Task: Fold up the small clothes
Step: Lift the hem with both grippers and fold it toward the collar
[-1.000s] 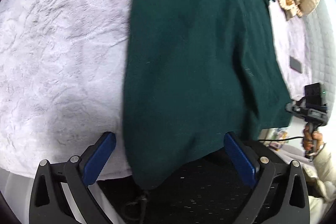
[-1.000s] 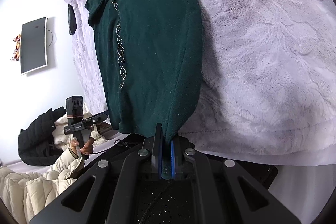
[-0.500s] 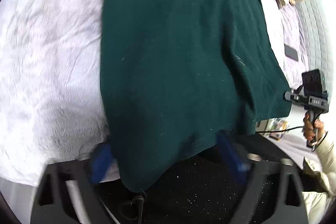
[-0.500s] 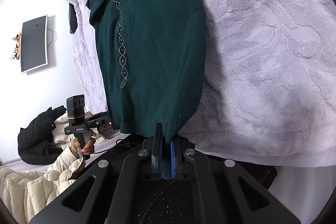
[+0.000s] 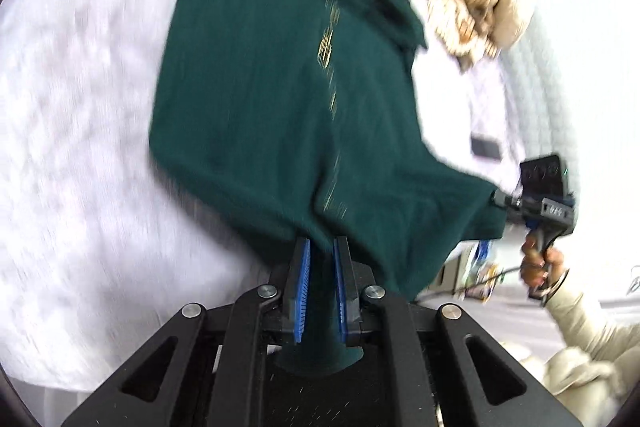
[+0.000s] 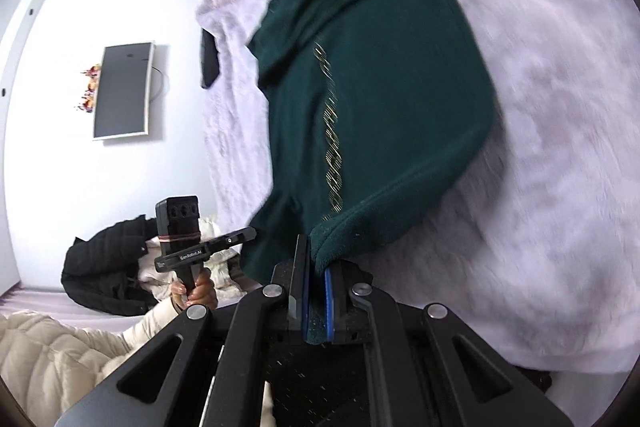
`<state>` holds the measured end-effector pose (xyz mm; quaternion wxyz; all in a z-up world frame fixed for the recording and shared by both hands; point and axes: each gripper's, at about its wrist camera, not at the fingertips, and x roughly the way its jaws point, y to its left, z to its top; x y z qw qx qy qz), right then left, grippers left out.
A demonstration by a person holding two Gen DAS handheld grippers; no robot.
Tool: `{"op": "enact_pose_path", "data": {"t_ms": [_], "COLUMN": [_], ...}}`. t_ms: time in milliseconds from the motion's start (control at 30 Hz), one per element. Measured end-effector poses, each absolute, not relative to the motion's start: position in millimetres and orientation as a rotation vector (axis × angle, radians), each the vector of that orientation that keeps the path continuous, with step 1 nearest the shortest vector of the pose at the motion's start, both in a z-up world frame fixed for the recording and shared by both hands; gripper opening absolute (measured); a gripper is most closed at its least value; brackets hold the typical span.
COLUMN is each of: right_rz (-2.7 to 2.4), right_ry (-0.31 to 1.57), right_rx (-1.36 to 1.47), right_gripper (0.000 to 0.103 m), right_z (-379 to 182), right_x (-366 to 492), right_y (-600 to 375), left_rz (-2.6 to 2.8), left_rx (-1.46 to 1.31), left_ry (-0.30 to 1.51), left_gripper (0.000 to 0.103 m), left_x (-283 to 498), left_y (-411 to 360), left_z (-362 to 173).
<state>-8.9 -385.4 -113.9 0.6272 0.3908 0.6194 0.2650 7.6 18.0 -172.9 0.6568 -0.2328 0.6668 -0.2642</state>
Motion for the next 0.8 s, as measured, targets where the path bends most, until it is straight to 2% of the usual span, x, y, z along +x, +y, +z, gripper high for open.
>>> {"op": "enact_pose_path", "data": {"t_ms": [233, 333, 400, 533, 600, 633, 667, 800], "right_rz": [0.645, 0.662, 0.653, 0.585, 0.554, 0.543, 0.535, 0.524], "right_ry": [1.3, 1.318, 1.336, 1.363, 1.388, 1.399, 1.409, 1.422], "right_rx": [0.852, 0.83, 0.838, 0.896, 0.907, 0.91, 0.913, 0.924], "right_gripper": [0.006, 0.006, 0.006, 0.006, 0.006, 0.006, 0.006, 0.006], "right_z": [-79.4, -77.8, -82.4, -95.0, -101.5, -104.3, -107.1, -112.8], "right_x": [46.3, 52.9, 46.0, 24.3, 11.4, 7.2, 3.0, -7.3], "right_y": [-385.3, -383.7, -388.8, -407.3, -414.9, -417.1, -419.1, -418.8], "left_rz": [-0.542, -0.503, -0.471, -0.41, -0.376, -0.359, -0.346, -0.405], "left_rx": [-0.474, -0.356, -0.28, -0.21, -0.228, -0.247, -0.272, -0.379], "left_ry": [1.392, 1.485, 1.611, 1.716, 1.754, 1.754, 1.755, 1.732], "left_gripper": [0.013, 0.013, 0.013, 0.015, 0.048, 0.084, 0.097, 0.097], "left_x": [59.5, 55.7, 36.1, -12.0, -32.0, -39.3, -45.8, -60.6], "left_y": [49.9, 43.4, 38.9, 32.9, 36.1, 37.7, 38.5, 34.6], "left_z": [-138.1, -150.8, -171.7, -200.5, -214.8, -218.8, -222.3, -218.3]}}
